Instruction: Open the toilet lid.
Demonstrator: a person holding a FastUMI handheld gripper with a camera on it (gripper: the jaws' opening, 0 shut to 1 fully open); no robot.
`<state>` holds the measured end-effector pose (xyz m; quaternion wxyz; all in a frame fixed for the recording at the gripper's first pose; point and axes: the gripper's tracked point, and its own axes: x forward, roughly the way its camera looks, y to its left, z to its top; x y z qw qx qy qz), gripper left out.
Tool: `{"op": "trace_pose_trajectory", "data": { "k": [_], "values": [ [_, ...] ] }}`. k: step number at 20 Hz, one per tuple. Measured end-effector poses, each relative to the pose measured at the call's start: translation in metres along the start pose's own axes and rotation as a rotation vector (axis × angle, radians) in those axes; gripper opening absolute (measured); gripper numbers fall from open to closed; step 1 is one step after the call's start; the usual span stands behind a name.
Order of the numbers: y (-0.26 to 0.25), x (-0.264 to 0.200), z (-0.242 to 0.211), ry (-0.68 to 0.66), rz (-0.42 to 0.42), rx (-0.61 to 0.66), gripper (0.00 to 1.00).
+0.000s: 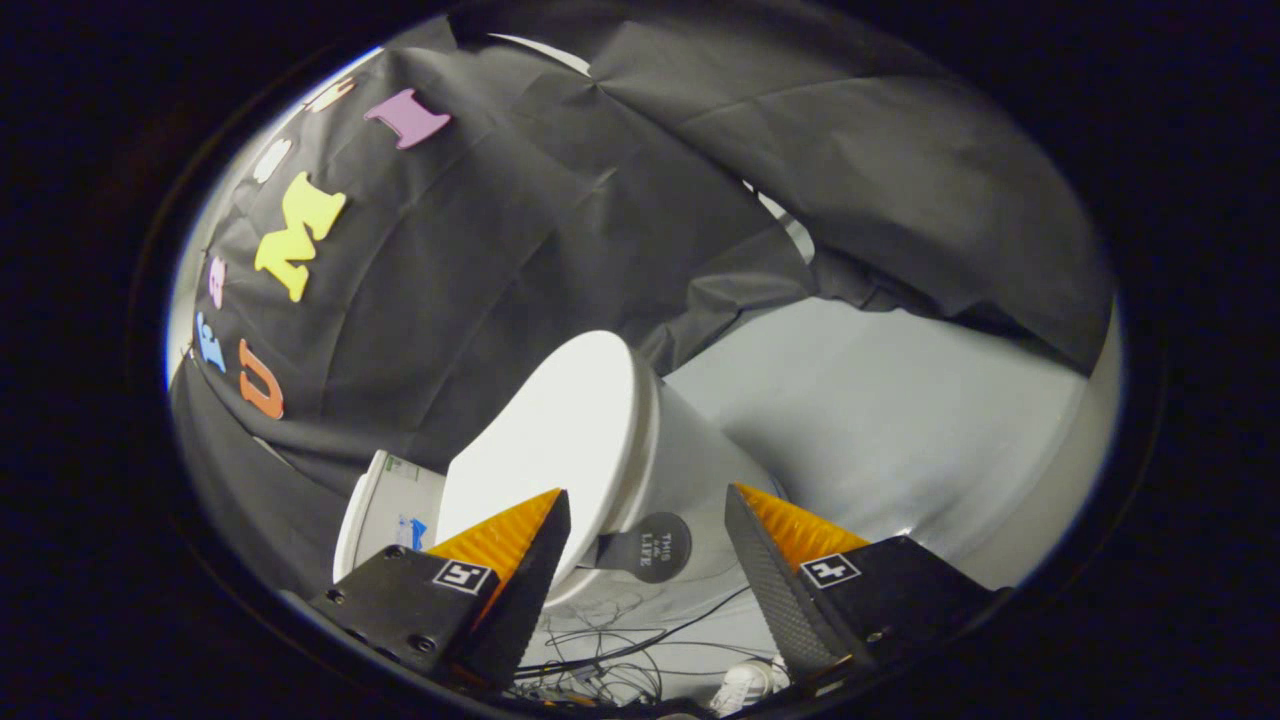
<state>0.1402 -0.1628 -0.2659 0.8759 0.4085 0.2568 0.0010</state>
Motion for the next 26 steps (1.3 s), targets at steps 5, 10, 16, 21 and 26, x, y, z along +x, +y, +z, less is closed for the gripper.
{"op": "trace_pose_trajectory", "data": {
  "k": [5,10,16,21,26],
  "values": [
    [-0.009,0.005,-0.017,0.055,0.029,0.098,0.79],
    [-0.004,0.006,-0.020,0.076,0.064,0.116,0.47],
    [-0.005,0.003,-0.013,0.090,0.122,0.216,0.22],
    [0.000,0.001,-0.011,0.080,0.129,0.210,0.10],
    [0.005,-0.002,-0.008,0.083,0.088,0.201,0.08]
  ]
}}
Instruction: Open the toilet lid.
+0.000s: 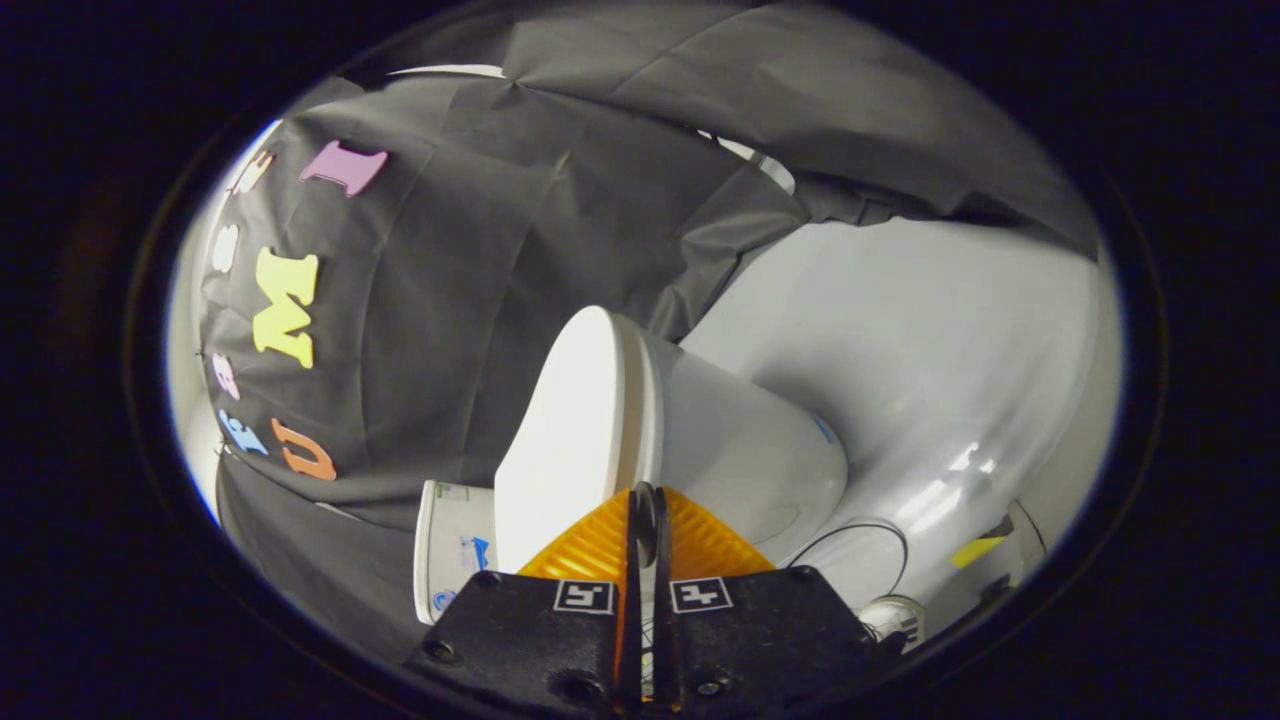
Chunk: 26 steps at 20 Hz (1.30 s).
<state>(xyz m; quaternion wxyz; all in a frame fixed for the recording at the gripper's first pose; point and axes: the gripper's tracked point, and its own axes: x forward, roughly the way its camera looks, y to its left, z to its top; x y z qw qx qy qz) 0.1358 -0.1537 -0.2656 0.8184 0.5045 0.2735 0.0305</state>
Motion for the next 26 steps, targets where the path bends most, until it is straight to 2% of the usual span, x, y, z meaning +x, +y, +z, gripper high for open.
{"op": "trace_pose_trajectory", "data": {
  "k": [5,15,26],
  "values": [
    [0.024,-0.011,0.002,-0.021,-0.020,-0.055,0.04],
    [0.073,-0.035,0.005,-0.078,0.032,-0.106,0.04],
    [0.149,-0.065,0.000,-0.145,0.090,-0.236,0.04]
  ]
}}
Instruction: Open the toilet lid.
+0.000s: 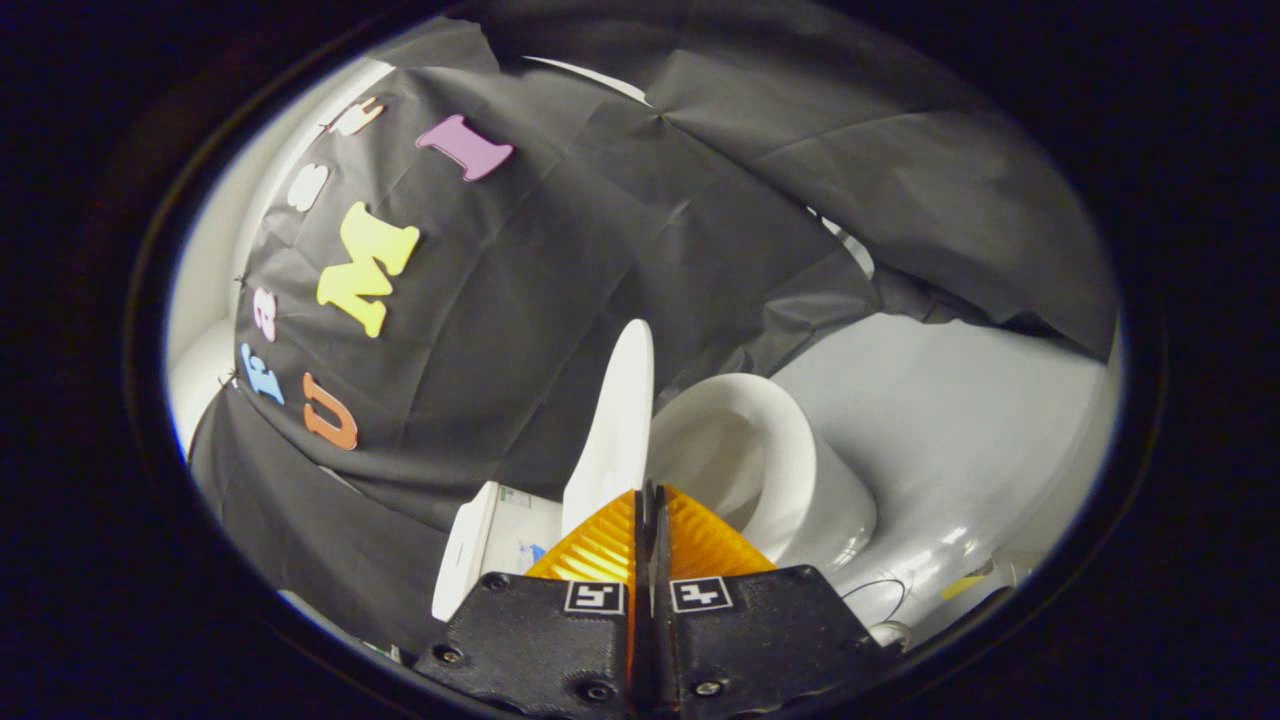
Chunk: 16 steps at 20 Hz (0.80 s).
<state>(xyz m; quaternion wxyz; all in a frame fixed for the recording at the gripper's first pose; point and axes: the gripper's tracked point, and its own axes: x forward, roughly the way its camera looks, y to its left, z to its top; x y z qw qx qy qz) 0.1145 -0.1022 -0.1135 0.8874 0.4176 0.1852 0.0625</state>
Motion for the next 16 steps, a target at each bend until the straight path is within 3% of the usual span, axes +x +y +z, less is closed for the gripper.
{"op": "trace_pose_trajectory", "data": {
  "k": [16],
  "values": [
    [0.086,-0.014,-0.004,-0.075,-0.027,-0.203,0.04]
  ]
}}
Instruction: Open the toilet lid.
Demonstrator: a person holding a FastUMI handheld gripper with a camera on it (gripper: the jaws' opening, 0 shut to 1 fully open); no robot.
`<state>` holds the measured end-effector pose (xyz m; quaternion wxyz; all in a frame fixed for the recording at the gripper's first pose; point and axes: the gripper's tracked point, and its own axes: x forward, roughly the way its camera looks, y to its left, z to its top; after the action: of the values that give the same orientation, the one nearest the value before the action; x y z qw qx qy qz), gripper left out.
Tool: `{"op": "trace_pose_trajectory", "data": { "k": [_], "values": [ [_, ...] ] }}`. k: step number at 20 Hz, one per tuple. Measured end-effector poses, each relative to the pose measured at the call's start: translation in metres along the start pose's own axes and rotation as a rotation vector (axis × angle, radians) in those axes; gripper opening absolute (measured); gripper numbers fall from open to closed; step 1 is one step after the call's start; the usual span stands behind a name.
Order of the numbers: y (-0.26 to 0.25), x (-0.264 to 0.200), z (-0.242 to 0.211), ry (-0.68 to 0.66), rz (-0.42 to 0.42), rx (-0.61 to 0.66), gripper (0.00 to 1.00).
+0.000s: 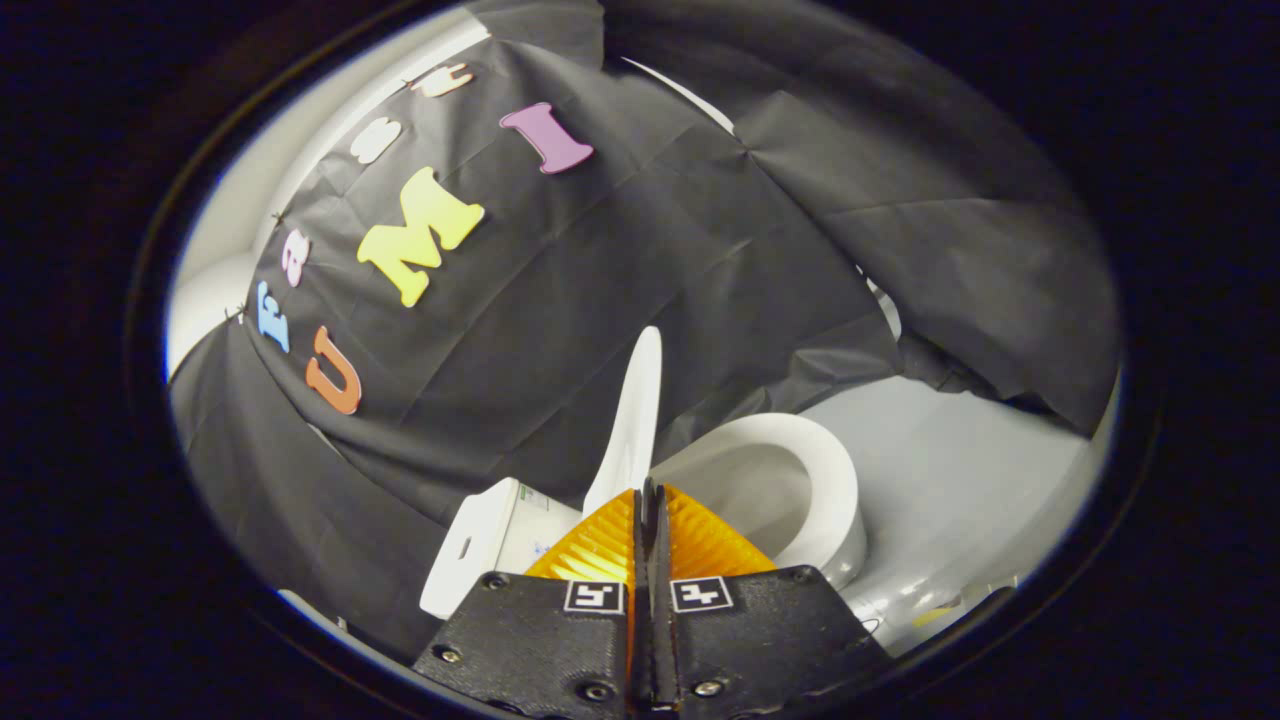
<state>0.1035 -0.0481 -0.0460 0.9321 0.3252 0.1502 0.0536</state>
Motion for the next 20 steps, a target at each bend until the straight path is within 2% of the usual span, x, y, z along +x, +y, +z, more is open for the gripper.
{"op": "trace_pose_trajectory", "data": {
  "k": [20],
  "values": [
    [0.096,-0.011,-0.002,-0.049,0.039,-0.106,0.08]
  ]
}}
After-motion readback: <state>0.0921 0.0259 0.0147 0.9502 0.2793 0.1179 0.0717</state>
